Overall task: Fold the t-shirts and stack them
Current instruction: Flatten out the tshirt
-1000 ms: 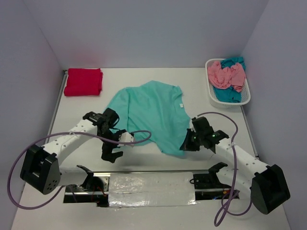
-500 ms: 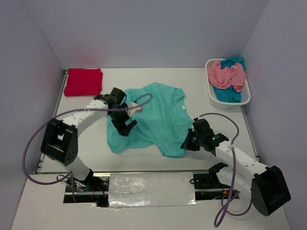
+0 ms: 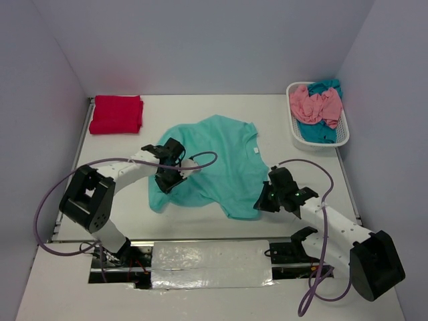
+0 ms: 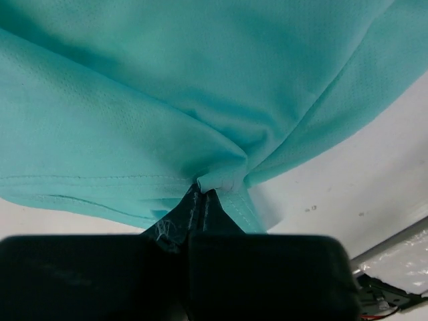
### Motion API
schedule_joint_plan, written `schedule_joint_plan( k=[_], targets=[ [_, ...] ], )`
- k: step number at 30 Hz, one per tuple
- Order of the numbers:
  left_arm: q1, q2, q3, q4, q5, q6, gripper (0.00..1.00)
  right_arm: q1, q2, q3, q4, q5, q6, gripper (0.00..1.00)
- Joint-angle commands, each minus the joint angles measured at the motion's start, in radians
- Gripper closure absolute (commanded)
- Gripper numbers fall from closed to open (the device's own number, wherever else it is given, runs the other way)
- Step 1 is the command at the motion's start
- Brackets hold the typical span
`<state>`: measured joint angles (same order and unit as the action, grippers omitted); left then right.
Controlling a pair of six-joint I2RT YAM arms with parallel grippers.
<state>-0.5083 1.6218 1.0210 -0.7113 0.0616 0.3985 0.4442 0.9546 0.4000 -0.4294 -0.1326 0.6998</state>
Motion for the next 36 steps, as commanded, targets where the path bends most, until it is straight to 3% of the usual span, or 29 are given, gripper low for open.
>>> schedule_joint_plan(
  k=[1,6,10,13,14,16,17,19,20,22,24,26,29,32,36],
  targets=[
    [0.007,-0.084,0.043,-0.071,0.049,0.019,1.0,-0.022,0.006,0.036,-0.005,0.028,-0.036,1.0],
    [0.039,-0.135,0.148,-0.198,0.063,0.106,1.0,-0.135,-0.008,0.075,-0.028,0.002,-0.111,1.0],
    [0.144,-0.143,0.286,-0.223,0.055,0.193,1.0,-0.215,0.016,0.167,-0.023,-0.033,-0.19,1.0],
    [0.185,-0.077,0.473,-0.205,0.049,0.212,1.0,-0.249,0.117,0.363,-0.072,-0.025,-0.273,1.0],
    [0.206,-0.054,0.605,-0.195,0.052,0.209,1.0,-0.265,0.149,0.429,-0.09,-0.033,-0.293,1.0],
    [0.234,0.036,0.764,-0.177,0.064,0.201,1.0,-0.311,0.251,0.679,-0.149,-0.103,-0.339,1.0],
    [0.261,0.07,0.95,-0.172,0.063,0.189,1.0,-0.353,0.324,0.773,-0.178,-0.114,-0.355,1.0],
    [0.318,0.191,1.158,-0.159,0.061,0.156,1.0,-0.399,0.409,1.12,-0.294,-0.117,-0.402,1.0],
    [0.335,0.26,1.352,-0.145,0.07,0.139,1.0,-0.436,0.499,1.369,-0.339,-0.121,-0.413,1.0],
    [0.394,0.28,1.467,-0.093,0.099,0.091,1.0,-0.487,0.583,1.598,-0.463,-0.131,-0.428,1.0],
    [0.425,0.201,1.394,0.05,0.165,0.085,1.0,-0.509,0.662,1.834,-0.529,-0.133,-0.43,1.0],
    [0.45,0.115,1.201,0.166,0.194,0.12,1.0,-0.519,0.618,1.84,-0.522,-0.154,-0.399,1.0],
    [0.467,-0.003,1.061,0.136,0.263,0.2,1.0,-0.518,0.462,1.639,-0.43,-0.176,-0.373,1.0],
    [0.482,-0.081,0.976,-0.021,0.254,0.256,1.0,-0.516,0.255,1.228,-0.333,-0.18,-0.341,1.0],
    [0.504,-0.155,0.858,-0.164,0.274,0.309,1.0,-0.513,0.026,0.9,-0.267,-0.206,-0.295,1.0]
  ],
)
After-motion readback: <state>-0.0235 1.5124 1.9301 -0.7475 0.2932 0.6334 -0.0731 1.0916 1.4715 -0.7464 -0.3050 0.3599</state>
